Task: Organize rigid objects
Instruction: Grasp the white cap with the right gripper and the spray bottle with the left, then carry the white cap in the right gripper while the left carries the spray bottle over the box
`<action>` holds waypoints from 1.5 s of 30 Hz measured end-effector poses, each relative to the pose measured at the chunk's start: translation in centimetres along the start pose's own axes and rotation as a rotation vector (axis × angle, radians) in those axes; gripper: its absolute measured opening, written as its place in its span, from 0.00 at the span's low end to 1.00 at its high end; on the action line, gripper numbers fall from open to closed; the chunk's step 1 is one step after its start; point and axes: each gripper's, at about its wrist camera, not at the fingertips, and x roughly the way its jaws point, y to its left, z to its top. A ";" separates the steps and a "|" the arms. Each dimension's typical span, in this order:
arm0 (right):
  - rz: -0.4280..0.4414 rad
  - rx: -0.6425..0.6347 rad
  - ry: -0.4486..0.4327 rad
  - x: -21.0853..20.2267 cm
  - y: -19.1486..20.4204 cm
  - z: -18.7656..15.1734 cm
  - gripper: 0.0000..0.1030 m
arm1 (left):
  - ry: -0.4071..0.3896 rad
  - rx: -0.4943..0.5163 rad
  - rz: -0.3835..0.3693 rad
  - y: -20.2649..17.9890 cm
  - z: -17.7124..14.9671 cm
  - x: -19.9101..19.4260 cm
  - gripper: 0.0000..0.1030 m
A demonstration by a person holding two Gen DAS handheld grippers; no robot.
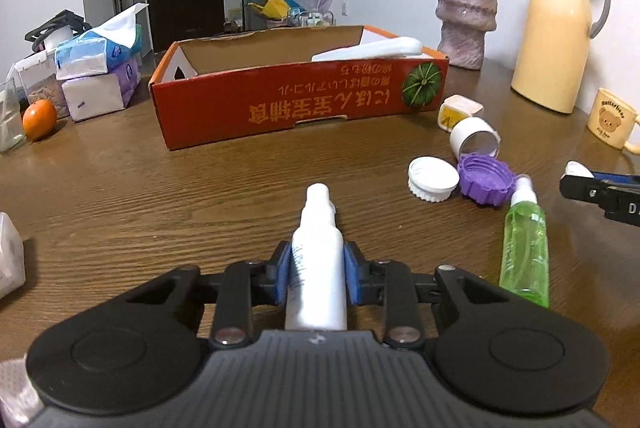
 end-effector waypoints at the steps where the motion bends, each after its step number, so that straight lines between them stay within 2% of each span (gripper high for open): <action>1: 0.001 0.001 -0.002 0.0 0.0 0.0 0.38 | -0.001 0.001 -0.002 -0.1 0.0 -0.1 0.28; 12: 0.012 0.010 -0.033 -0.6 0.1 -0.1 0.38 | -0.063 0.000 0.006 -0.2 0.0 -1.7 0.28; 24: 0.063 0.008 -0.060 -1.5 1.5 0.4 0.38 | -0.141 -0.024 0.014 0.2 0.6 -4.3 0.28; 35: 0.129 -0.050 -0.139 -2.9 4.2 3.6 0.38 | -0.219 -0.043 0.028 0.7 2.8 -6.2 0.28; 45: 0.174 -0.054 -0.199 -2.5 6.9 6.9 0.38 | -0.280 -0.069 0.046 1.3 6.0 -6.5 0.28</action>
